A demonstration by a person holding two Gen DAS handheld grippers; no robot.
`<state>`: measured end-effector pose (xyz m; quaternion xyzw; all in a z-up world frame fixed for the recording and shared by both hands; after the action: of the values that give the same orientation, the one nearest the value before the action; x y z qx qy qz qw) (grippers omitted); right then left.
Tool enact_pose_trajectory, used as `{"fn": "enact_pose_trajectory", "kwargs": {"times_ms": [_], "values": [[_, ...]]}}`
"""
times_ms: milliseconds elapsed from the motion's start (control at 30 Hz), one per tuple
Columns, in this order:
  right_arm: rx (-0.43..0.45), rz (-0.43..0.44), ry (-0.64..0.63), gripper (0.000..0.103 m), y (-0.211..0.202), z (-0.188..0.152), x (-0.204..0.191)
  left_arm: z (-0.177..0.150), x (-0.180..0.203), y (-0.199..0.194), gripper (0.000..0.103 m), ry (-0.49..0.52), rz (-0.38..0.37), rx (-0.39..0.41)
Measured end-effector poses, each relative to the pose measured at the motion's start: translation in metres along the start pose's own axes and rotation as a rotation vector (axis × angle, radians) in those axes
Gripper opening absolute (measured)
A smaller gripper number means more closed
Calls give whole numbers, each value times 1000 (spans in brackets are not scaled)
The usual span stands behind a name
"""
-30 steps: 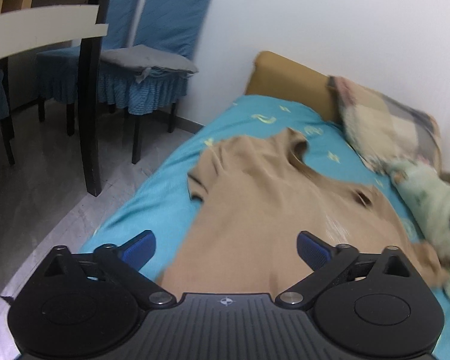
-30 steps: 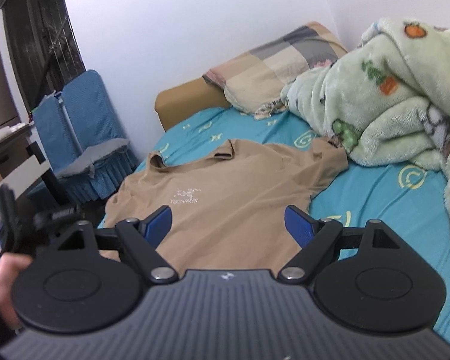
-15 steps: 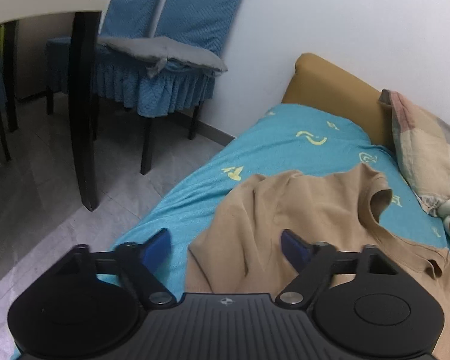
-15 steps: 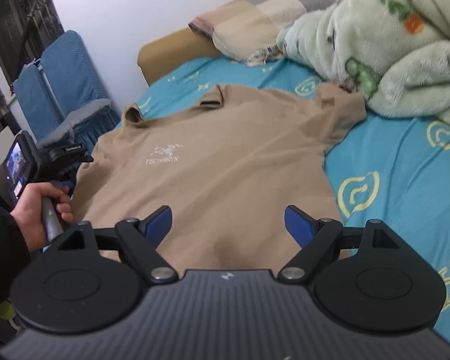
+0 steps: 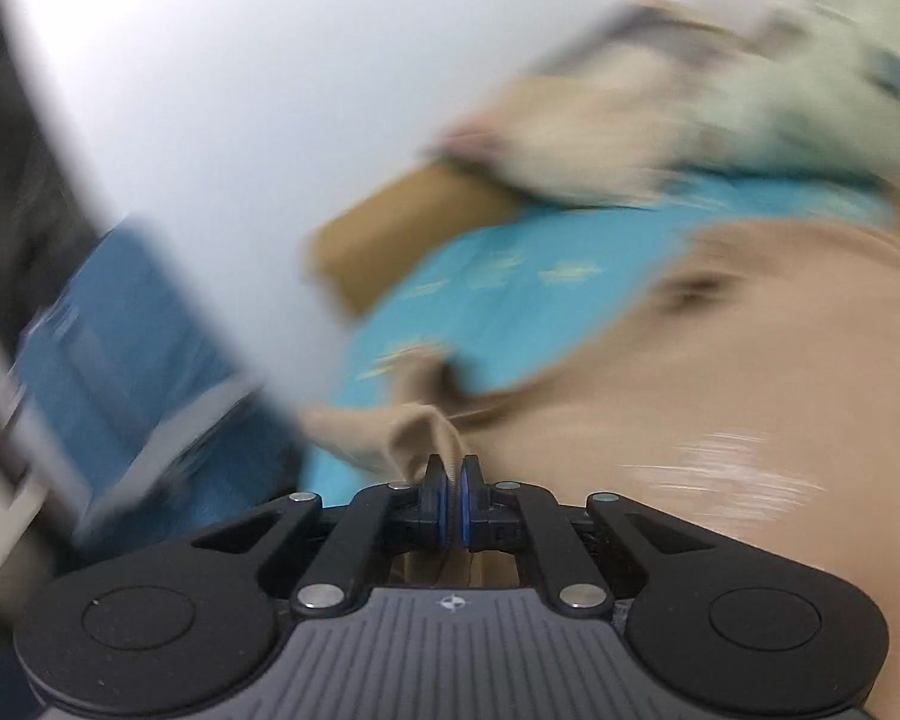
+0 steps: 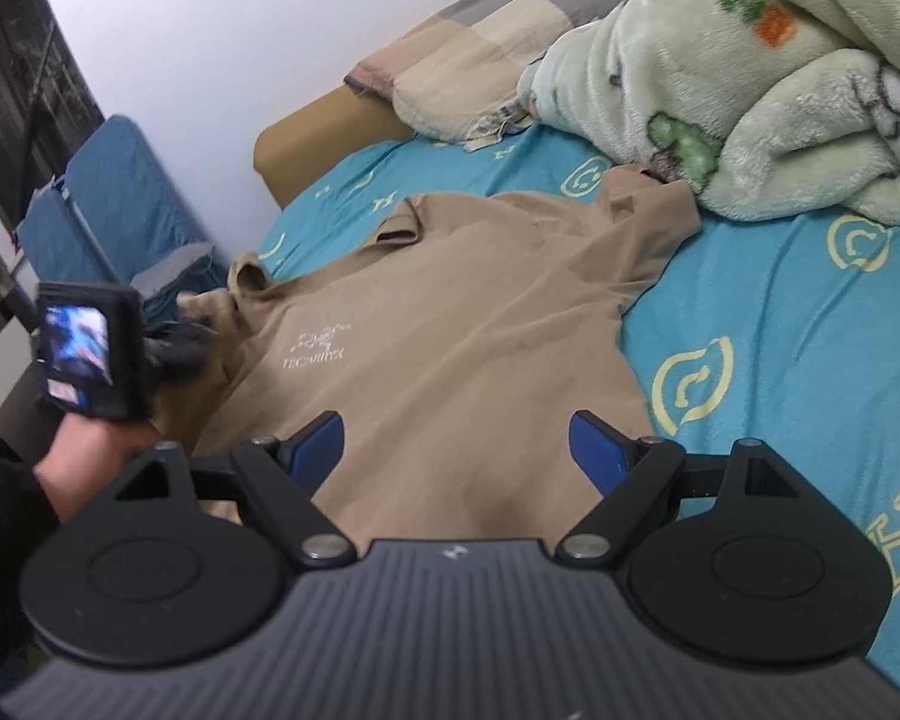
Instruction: Fold clothes
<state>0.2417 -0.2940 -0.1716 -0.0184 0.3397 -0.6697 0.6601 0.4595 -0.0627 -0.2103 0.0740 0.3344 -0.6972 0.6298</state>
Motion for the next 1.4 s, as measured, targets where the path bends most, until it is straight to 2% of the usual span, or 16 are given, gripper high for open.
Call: {"fn": "enact_pose_trajectory", "kwargs": {"times_ms": [133,167,233,300,367,433,600,733,933,1033,1100,1133,1167,1300,1400], "values": [[11,-5,15,84,-3,3,5,2,61,-7,7,96,-128,-28],[13,-5,17,84,-4,4,6,-1,65,-5,12,83,-138,-47],[11,-2,15,84,-3,3,7,-5,65,-6,13,55,-153,-56],[5,1,21,84,-3,2,8,-6,58,-12,24,5,-197,-56],[2,5,32,84,-2,2,9,-5,46,-22,51,-81,-240,-46],[-2,7,44,84,-1,3,10,-5,32,-34,60,-179,-282,-34],[-14,4,62,84,1,0,12,-5,-10,-61,62,-444,-357,14],[-22,-3,62,84,2,-2,12,-14,-51,-58,65,-661,-315,59],[-38,-19,31,84,7,-8,9,-45,-75,3,61,-917,-301,-53],[-49,-31,15,84,12,-12,9,-51,-77,24,55,-998,-342,-69],[-61,-36,2,84,17,-16,8,-51,-76,35,26,-997,-332,-92],[-70,-38,-5,84,19,-19,8,-52,-78,38,9,-996,-312,-109],[-76,-39,-11,84,21,-20,7,-52,-81,40,8,-1012,-314,-110],[-85,-48,-36,84,25,-24,6,-54,-115,35,6,-1038,-320,-30],[-87,-54,-30,84,25,-24,7,-62,-159,31,5,-1036,-271,-15]]}}
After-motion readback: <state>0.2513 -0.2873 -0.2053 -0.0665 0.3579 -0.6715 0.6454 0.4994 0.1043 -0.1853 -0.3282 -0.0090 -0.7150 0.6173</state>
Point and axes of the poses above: each gripper's, at about its wrist camera, not at the fingertips, and y roughly the way its jaws point, x to its right, z to its top, the point moved 7 cm from there along y, roughly the way its jaws point, and after that the axes turned 5 degrees about x, right-handed, at the moved point
